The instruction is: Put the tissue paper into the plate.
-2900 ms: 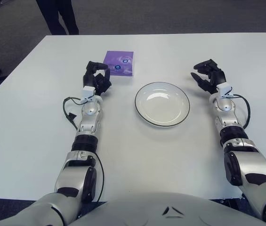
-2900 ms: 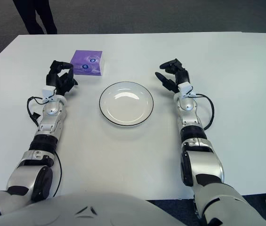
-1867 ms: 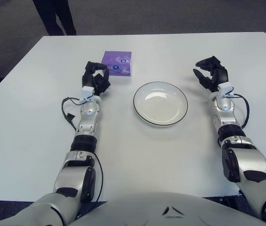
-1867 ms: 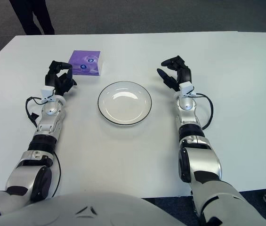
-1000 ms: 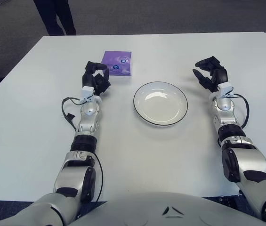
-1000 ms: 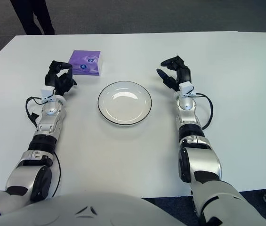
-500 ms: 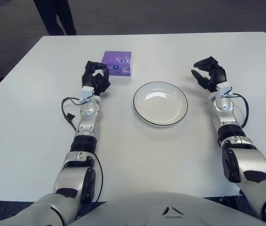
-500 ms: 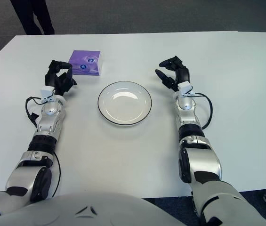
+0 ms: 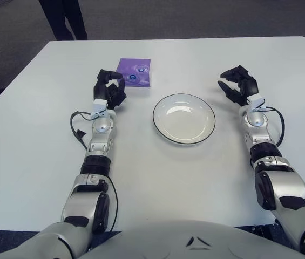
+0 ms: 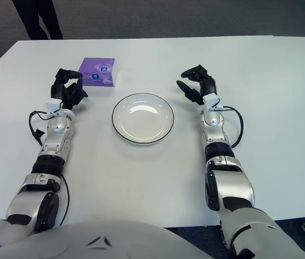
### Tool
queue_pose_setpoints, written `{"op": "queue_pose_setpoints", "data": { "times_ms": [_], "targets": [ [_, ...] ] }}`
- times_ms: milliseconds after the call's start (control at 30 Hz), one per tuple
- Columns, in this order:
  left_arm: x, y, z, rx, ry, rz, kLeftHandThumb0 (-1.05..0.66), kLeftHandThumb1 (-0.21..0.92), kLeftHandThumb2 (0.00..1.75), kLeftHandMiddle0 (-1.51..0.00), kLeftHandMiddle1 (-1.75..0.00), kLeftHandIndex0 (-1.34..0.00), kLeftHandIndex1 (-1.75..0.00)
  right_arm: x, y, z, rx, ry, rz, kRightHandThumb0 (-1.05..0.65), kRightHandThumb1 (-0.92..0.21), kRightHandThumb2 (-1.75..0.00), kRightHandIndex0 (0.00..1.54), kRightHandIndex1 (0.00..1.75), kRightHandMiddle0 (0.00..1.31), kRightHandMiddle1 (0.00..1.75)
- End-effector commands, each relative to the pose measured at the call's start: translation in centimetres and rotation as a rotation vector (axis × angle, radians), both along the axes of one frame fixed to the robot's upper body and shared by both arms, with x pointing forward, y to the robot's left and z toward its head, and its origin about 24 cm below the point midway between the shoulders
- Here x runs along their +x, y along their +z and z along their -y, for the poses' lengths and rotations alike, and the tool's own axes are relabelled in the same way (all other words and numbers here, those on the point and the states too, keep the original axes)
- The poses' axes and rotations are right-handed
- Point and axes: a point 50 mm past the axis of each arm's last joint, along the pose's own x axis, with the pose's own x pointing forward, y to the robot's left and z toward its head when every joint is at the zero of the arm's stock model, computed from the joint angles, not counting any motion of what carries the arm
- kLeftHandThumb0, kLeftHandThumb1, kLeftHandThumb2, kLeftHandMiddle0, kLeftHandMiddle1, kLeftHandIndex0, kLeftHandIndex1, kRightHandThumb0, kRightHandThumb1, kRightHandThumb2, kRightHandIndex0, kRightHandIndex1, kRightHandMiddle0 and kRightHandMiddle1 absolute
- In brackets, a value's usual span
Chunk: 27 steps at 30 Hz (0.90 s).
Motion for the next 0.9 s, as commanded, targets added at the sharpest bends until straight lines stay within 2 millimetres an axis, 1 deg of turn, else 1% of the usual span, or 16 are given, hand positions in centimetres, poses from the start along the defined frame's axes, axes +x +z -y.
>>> {"op": "queue_pose_setpoints", "data": {
  "times_ms": [0, 867],
  "targets": [
    [-3.11, -5.59, -0.36, -0.022, 0.022, -0.196, -0.36, 0.83, 0.52, -0.87, -1.75, -0.39, -1.60, -3.75, -6.97, -0.09, 0.023, -0.015, -0.242, 0.00, -0.92, -0.18, 0.53, 1.31, 0.53, 1.31],
    [-3.08, -5.59, -0.27, -0.025, 0.020, -0.199, -0.37, 0.82, 0.55, -0.87, -1.75, -0.38, -1.62, -3.76, -6.99, 0.06, 0.020, -0.017, -0.245, 0.00, -0.92, -0.18, 0.54, 1.31, 0.53, 1.30]
  ]
}}
